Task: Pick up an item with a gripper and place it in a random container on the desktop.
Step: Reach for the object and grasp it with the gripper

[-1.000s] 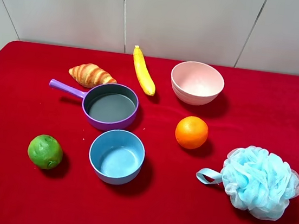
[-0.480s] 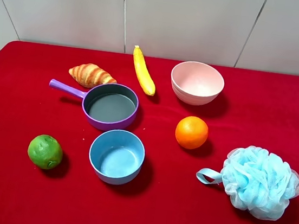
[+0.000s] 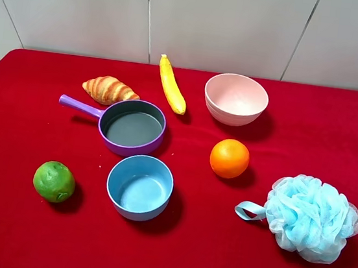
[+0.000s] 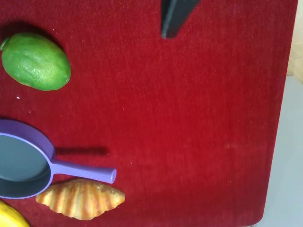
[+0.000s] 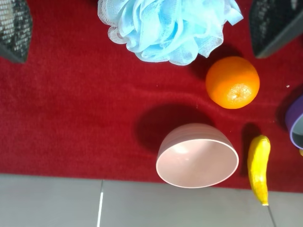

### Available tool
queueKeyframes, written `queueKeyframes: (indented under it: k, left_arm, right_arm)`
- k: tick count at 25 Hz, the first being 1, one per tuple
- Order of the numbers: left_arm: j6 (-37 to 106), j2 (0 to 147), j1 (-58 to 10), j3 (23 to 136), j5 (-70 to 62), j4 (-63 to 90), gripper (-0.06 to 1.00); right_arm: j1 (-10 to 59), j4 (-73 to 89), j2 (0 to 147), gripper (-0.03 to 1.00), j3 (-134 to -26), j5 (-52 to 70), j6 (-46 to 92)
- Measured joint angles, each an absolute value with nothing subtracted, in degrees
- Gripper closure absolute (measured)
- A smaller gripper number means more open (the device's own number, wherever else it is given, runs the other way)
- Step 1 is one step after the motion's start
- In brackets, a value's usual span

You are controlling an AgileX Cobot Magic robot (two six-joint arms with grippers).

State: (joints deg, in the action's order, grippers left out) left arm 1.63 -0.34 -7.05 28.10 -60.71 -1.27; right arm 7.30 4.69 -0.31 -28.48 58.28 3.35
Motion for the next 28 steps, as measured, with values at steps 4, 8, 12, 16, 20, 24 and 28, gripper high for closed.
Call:
queueKeyframes:
  k: [4,8,12,16,20,24,28]
  left_arm:
    - [1.6,-0.3,-7.1,28.1,-60.7,-1.3,-0.04]
    - [1.6,-0.3,-7.1,28.1,-60.7,-1.3,-0.04]
    - [1.6,-0.3,-7.1,28.1,-60.7,-1.3,-0.04]
    - [1.6,-0.3,-7.1,28.1,-60.7,-1.3,-0.04]
    - [1.6,-0.3,-7.1,28.1,-60.7,-1.3,-0.04]
    - [1.6,-0.3,-7.1,28.1,-60.7,-1.3,-0.04]
    - [1.6,-0.3,-7.1,28.1,-60.7,-1.3,-0.04]
  right_arm:
    - [7.3,4.7,-0.3,0.27,-28.5,58.3,3.4]
    - [7.3,4.7,-0.3,0.27,-28.5,58.3,3.4]
    - [7.3,4.7,-0.3,0.27,-28.5,58.3,3.4]
    - [7.3,4.7,-0.3,0.27,-28.5,58.3,3.2]
    - [7.3,4.5,-0.3,0.27,-28.5,58.3,2.7]
    - [7.3,4.2,-0.3,0.27,-28.5,58.3,2.6]
    - [7.3,4.0,2.8,0.27,-28.4,58.2,2.5]
